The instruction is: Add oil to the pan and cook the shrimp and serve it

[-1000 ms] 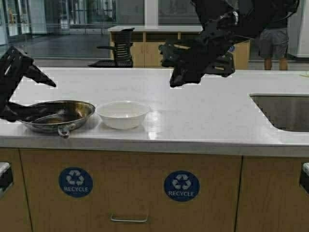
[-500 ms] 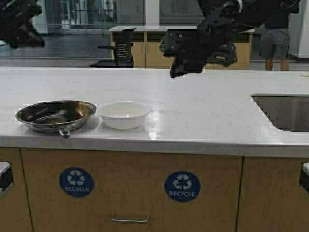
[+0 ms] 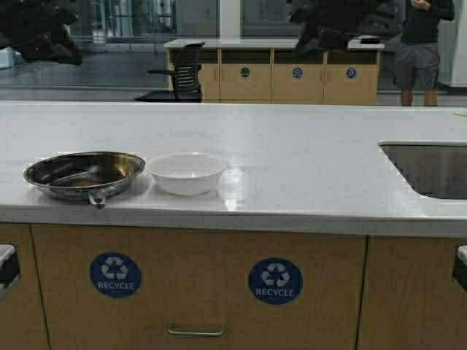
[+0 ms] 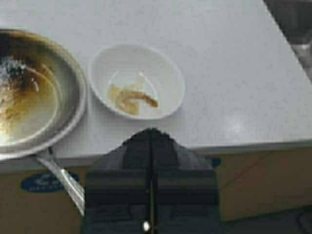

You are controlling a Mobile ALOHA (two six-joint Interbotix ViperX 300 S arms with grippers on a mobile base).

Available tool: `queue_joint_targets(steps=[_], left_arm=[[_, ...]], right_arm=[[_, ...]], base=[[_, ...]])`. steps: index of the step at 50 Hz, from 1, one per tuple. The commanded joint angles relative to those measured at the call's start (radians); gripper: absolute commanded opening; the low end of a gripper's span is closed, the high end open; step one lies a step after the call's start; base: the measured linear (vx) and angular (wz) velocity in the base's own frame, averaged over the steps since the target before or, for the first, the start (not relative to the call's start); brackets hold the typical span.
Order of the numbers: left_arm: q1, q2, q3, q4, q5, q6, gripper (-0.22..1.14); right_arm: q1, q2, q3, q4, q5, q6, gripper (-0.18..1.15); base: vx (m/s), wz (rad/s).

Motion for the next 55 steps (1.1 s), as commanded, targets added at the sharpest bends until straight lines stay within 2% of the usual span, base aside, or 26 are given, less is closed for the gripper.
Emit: queue_joint_targets(steps=[1, 23, 55], left_arm=[[0.000, -0.005, -0.026, 0.008, -0.006, 0.002, 0.04], [0.000, -0.003, -0.038, 0.006, 0.002, 0.003, 0.04], [0.000, 0.002, -0.038, -0.029, 0.009, 0.032, 0.04]], right_arm=[[-0.020, -0.044, -0.006, -0.009, 0.043, -0.002, 0.06], [-0.031, -0.112, 0.023, -0.078, 0.100, 0.000, 0.06], [-0.031, -0.112, 0.031, -0.083, 0.092, 0.000, 0.06]], base=[[0.00, 0.00], [0.00, 0.00], [0.00, 0.00]])
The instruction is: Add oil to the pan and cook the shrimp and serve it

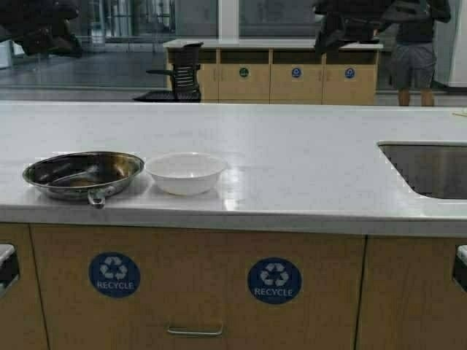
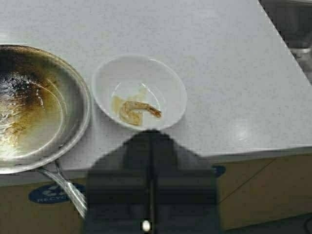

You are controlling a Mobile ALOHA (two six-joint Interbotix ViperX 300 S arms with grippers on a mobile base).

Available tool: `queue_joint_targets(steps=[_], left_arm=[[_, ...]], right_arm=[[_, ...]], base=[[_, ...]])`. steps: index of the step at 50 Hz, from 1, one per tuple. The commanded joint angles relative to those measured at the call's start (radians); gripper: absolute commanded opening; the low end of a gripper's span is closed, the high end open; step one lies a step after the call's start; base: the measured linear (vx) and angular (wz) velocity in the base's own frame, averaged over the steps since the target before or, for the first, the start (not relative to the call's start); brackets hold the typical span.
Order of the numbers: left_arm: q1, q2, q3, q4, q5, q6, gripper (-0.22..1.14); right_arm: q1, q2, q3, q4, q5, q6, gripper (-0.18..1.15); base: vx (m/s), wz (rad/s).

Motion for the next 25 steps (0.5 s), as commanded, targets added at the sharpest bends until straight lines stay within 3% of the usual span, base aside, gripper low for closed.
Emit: queue_joint_targets(steps=[1, 25], left_arm=[[0.000, -0.002, -0.017, -0.006, -0.002, 0.002, 0.04], [0.000, -0.002, -0.017, -0.023, 0.021, 0.003, 0.04]], right_arm=[[0.003, -0.011, -0.008, -0.002, -0.009, 0.000, 0.06], [0.003, -0.011, -0.008, -0.002, -0.011, -0.002, 0.06]], base=[[0.00, 0.00], [0.00, 0.00]])
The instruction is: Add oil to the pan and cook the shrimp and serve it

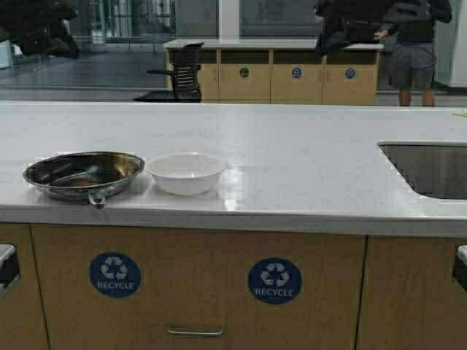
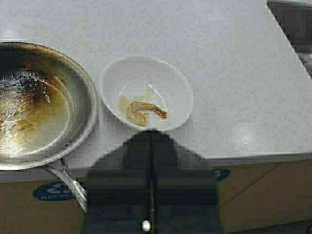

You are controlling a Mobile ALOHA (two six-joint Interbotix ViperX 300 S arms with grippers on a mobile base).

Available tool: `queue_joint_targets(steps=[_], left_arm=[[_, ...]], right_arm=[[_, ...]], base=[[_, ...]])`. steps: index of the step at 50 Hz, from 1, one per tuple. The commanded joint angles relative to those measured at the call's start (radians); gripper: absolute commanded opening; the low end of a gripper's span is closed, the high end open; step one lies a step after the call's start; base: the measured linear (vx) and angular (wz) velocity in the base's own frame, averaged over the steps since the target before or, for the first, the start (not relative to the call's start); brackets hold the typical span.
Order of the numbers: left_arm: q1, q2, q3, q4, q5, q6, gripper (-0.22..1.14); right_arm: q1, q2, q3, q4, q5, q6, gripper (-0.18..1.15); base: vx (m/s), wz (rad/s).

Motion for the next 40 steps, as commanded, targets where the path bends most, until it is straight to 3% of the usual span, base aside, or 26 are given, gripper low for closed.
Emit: queue_joint_targets(steps=[1, 40], left_arm=[[0.000, -0.003, -0.015, -0.006, -0.002, 0.002, 0.04], [0.000, -0.003, -0.014, -0.005, -0.002, 0.002, 0.04]], right_arm=[[0.002, -0.011, -0.011, -0.002, -0.009, -0.002, 0.06], [0.002, -0.008, -0.011, -0.002, -0.009, 0.000, 0.06]], base=[[0.00, 0.00], [0.00, 0.00]])
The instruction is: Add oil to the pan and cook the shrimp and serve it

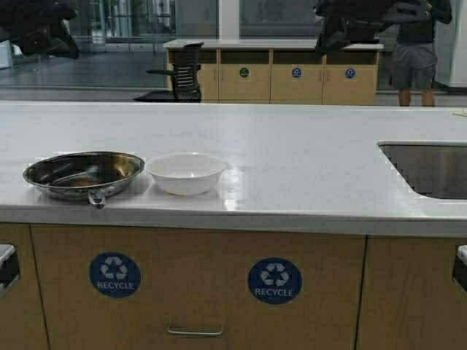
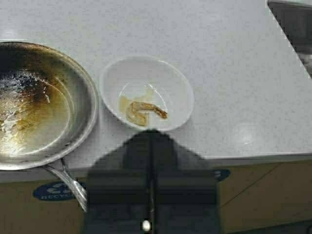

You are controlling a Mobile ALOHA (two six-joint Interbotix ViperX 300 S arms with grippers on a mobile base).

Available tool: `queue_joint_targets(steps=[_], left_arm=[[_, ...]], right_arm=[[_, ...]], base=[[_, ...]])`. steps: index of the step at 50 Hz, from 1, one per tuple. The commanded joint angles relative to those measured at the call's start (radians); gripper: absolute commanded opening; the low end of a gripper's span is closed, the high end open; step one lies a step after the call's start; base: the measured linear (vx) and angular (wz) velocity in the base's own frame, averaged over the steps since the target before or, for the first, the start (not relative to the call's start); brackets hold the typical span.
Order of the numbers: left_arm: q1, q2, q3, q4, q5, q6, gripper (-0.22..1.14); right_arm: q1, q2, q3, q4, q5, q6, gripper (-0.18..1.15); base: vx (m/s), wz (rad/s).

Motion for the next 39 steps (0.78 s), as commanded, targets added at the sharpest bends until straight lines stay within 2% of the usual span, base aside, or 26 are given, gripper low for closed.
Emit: queue_joint_targets(steps=[1, 39], left_arm=[[0.000, -0.003, -0.015, -0.003, -0.003, 0.002, 0.04], [0.000, -0.003, -0.014, -0.003, -0.003, 0.002, 0.04]], right_arm=[[0.002, -0.008, -0.011, 0.000, -0.009, -0.002, 0.06], [0.002, -0.003, -0.011, 0.000, -0.009, 0.000, 0.06]], base=[[0.00, 0.00], [0.00, 0.00]])
